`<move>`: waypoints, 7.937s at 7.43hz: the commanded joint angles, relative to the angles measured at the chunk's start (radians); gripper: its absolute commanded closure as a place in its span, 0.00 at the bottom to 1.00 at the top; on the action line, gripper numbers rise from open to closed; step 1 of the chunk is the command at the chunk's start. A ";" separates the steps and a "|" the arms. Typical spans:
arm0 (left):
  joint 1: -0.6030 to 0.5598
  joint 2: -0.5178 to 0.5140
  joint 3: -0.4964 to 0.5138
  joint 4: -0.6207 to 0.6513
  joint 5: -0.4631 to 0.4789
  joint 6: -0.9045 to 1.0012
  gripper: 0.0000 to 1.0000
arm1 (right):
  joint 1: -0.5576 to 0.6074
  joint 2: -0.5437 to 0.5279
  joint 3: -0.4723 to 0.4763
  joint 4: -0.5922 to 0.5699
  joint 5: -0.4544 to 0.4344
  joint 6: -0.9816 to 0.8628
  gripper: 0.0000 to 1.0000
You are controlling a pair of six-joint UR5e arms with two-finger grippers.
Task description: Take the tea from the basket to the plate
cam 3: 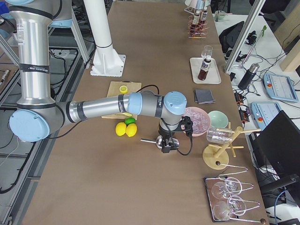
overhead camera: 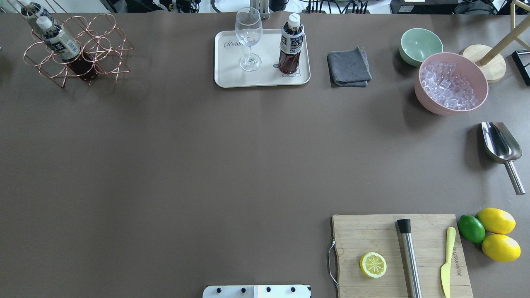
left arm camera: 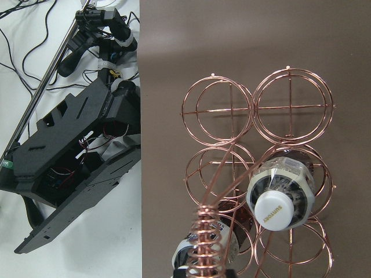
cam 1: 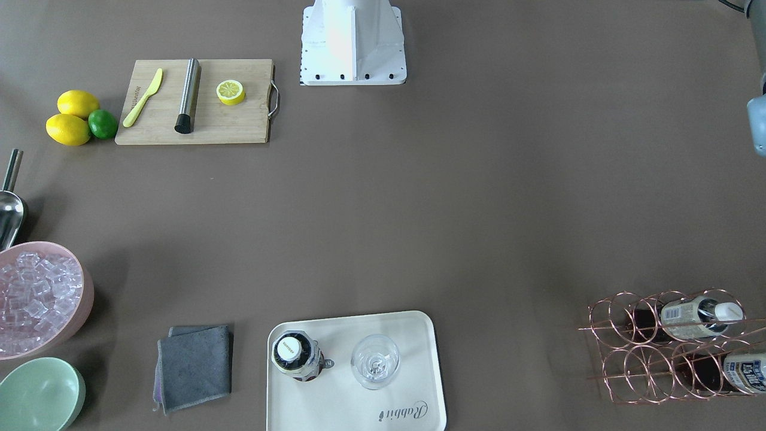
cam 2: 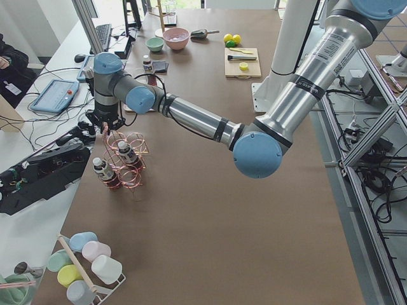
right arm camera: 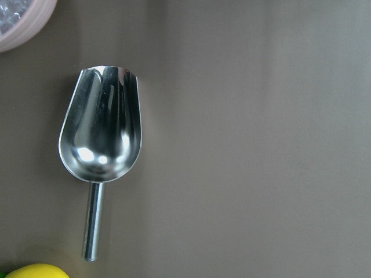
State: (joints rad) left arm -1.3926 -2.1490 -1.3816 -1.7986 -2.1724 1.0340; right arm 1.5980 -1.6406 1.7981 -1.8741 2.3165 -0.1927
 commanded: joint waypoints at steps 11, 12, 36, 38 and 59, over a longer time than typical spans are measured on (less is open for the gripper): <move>-0.002 0.088 -0.067 -0.274 -0.003 -0.433 0.02 | 0.075 -0.041 -0.077 0.220 -0.025 0.243 0.00; -0.002 0.134 -0.080 -0.421 -0.007 -0.692 0.02 | 0.074 -0.045 -0.082 0.220 -0.025 0.246 0.00; -0.210 0.540 -0.169 0.380 -0.121 -0.796 0.02 | 0.074 -0.117 -0.010 0.108 0.011 0.116 0.00; -0.207 0.540 -0.165 0.377 -0.119 -0.795 0.02 | 0.074 -0.120 -0.010 0.110 0.011 0.115 0.00; -0.198 0.553 -0.163 0.367 -0.119 -0.813 0.02 | 0.074 -0.128 -0.005 0.110 0.020 0.115 0.00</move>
State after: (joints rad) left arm -1.5892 -1.6098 -1.5362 -1.4254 -2.2860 0.2325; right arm 1.6729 -1.7687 1.7935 -1.7656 2.3352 -0.0782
